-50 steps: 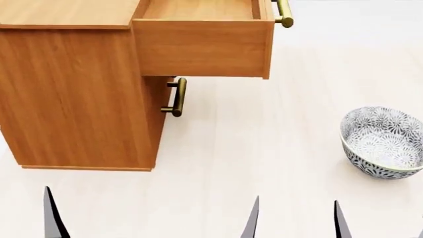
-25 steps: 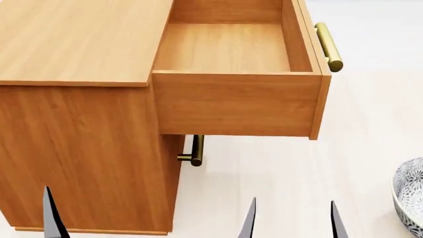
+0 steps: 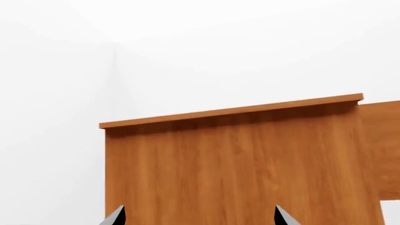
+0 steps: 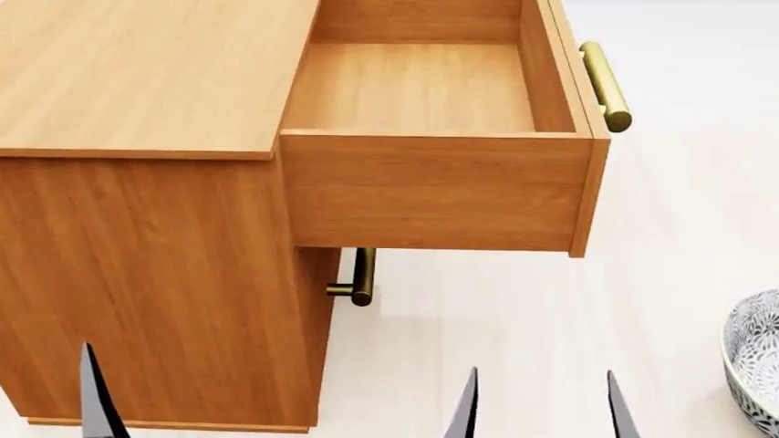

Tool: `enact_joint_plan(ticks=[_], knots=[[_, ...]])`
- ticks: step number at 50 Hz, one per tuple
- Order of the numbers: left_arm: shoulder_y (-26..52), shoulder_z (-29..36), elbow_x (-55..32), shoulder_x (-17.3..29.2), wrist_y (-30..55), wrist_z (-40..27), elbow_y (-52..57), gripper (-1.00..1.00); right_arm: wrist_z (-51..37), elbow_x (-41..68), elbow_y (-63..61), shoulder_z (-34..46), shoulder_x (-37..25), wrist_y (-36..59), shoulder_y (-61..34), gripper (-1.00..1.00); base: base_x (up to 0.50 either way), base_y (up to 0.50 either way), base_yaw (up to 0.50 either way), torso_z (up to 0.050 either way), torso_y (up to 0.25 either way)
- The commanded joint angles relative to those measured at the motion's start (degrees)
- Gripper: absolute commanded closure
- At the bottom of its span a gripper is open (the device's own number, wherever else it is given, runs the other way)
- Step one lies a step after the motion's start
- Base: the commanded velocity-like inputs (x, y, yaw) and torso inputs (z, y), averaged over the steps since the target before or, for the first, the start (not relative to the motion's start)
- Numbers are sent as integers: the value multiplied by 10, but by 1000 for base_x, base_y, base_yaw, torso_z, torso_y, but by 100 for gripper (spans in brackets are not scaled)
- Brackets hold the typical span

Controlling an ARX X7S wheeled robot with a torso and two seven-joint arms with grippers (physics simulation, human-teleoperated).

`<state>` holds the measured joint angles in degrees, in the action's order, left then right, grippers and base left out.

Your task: Put the bowl on top of the cabinet.

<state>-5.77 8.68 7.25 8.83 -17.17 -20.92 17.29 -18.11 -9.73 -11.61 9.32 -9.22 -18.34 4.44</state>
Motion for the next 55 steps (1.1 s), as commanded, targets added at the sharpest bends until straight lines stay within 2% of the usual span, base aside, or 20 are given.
enact_joint_plan(ticks=[1, 12, 15, 22, 37, 55], knots=[[0, -4, -12, 4, -17, -1, -4, -100, 40, -45, -17, -25, -29, 169, -3, -100, 0, 0, 0, 0, 0], [0, -1, -13, 9, -13, -7, 0, -100, 164, -96, -35, -27, -118, 362, -52, -100, 0, 0, 0, 0, 0], [1, 0, -14, 10, -14, -9, -1, -100, 192, -81, -39, -50, -123, 426, -78, -100, 0, 0, 0, 0, 0], [0, 5, -12, 12, -14, -12, -2, -100, 206, -94, -16, -72, -135, 512, -146, -100, 0, 0, 0, 0, 0], [2, 10, -14, 17, -9, -18, 0, -100, 207, -140, 31, -57, -173, 559, -201, -100, 0, 0, 0, 0, 1], [1, 19, -13, 22, -9, -25, -2, -100, 216, -147, 80, -41, -197, 546, -283, -100, 0, 0, 0, 0, 0]])
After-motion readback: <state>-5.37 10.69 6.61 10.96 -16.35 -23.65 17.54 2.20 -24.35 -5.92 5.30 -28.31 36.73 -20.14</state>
